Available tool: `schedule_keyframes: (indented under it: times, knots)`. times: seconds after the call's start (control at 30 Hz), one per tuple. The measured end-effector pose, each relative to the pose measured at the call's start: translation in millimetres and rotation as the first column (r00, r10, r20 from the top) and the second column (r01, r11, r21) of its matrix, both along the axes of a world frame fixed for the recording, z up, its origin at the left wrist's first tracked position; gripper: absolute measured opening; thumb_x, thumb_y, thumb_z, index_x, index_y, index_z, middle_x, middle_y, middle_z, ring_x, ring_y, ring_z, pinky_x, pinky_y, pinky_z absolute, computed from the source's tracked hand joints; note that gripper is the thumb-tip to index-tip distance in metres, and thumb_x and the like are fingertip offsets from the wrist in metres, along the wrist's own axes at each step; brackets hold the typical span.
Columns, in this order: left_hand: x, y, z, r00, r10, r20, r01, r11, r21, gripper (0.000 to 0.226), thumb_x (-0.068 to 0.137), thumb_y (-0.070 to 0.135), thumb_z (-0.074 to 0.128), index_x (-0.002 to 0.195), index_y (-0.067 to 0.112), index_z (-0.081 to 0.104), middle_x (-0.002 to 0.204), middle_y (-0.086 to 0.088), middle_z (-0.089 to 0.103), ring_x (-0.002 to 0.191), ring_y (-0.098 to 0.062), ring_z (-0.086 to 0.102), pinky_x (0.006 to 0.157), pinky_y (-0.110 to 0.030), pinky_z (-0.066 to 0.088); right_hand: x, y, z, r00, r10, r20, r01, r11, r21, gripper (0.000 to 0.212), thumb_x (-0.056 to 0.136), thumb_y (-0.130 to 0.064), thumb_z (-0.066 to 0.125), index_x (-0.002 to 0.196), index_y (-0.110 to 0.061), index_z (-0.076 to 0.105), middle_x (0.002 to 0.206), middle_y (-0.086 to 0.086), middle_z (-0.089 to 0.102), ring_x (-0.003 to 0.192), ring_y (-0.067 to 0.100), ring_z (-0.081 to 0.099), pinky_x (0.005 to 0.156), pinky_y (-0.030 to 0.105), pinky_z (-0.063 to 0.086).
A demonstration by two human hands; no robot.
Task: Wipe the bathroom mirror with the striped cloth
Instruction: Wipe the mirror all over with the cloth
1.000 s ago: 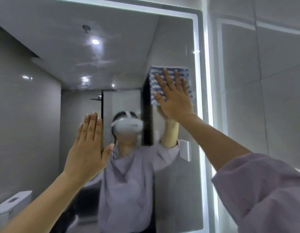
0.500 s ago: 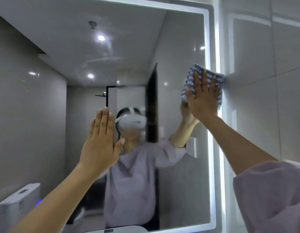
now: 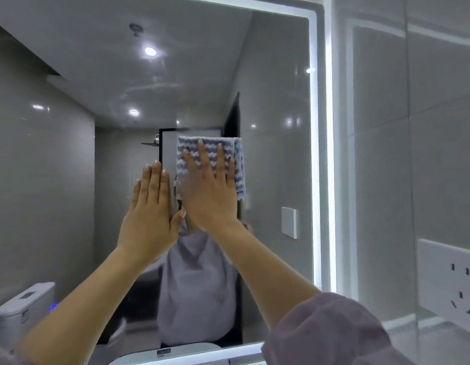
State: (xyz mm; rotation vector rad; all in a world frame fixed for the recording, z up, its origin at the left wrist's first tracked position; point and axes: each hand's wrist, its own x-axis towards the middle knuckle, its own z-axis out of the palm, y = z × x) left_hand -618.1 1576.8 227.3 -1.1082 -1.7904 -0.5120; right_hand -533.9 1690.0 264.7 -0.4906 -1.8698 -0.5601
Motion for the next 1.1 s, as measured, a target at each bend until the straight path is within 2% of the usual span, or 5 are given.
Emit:
schedule_keyframes:
  times: [0.23, 0.43, 0.77, 0.97, 1.1]
  knots:
    - [-1.6, -0.5, 0.9, 0.999, -0.052, 0.005, 0.052, 0.999, 0.013, 0.086, 0.086, 0.062, -0.003, 0.146, 0.003, -0.018, 0.155, -0.014, -0.026, 0.144, -0.023, -0.025, 0.119, -0.037, -0.01, 24.4, 23.1, -7.4, 0.998, 0.004, 0.059, -0.007, 0.998, 0.059, 0.063, 0.1, -0.053, 0.022, 0.151, -0.03, -0.007, 0.161, -0.001, -0.01, 0.147, 0.027, -0.015, 0.119, 0.046, -0.008]
    - [-3.3, -1.4, 0.8, 0.999, -0.034, -0.016, 0.034, 0.999, 0.003, 0.088, 0.084, 0.066, -0.009, 0.146, 0.002, -0.018, 0.156, -0.014, -0.025, 0.144, -0.024, -0.024, 0.118, -0.034, -0.014, 79.7, 72.6, -18.2, 0.999, -0.036, -0.004, 0.037, 0.999, 0.029, 0.059, 0.099, -0.051, 0.018, 0.153, -0.028, 0.007, 0.161, 0.0, 0.001, 0.148, 0.028, -0.005, 0.12, 0.043, -0.006]
    - [-4.3, -0.1, 0.4, 0.999, -0.021, -0.037, 0.021, 1.0, 0.013, 0.082, 0.089, 0.056, 0.008, 0.146, 0.002, -0.017, 0.156, -0.016, -0.022, 0.145, -0.026, -0.022, 0.119, -0.037, -0.011, 149.7, 148.1, -19.3, 0.981, -0.139, -0.138, 0.113, 0.976, -0.184, 0.057, 0.097, -0.053, -0.003, 0.148, -0.028, -0.013, 0.16, 0.005, -0.003, 0.148, 0.026, -0.006, 0.121, 0.045, 0.001]
    - [-3.9, 0.6, 0.2, 0.999, -0.016, -0.034, 0.016, 1.0, 0.014, 0.081, 0.089, 0.054, 0.008, 0.146, 0.001, -0.017, 0.156, -0.017, -0.023, 0.145, -0.027, -0.021, 0.119, -0.038, -0.009, 131.9, 126.5, -18.9, 0.962, -0.147, -0.231, 0.082, 0.96, -0.267, 0.059, 0.095, -0.049, 0.006, 0.148, -0.026, -0.003, 0.161, 0.008, 0.004, 0.148, 0.032, -0.002, 0.12, 0.046, -0.005]
    - [-3.8, 1.1, 0.1, 0.999, -0.017, -0.029, 0.017, 1.0, 0.019, 0.077, 0.096, 0.049, 0.017, 0.146, 0.001, -0.017, 0.156, -0.016, -0.024, 0.145, -0.027, -0.021, 0.119, -0.038, -0.009, 99.0, 100.3, -31.9, 0.975, -0.147, -0.164, 0.108, 0.968, -0.227, 0.066, 0.098, -0.046, 0.024, 0.152, -0.022, -0.006, 0.16, 0.01, -0.009, 0.146, 0.035, -0.013, 0.117, 0.048, -0.014]
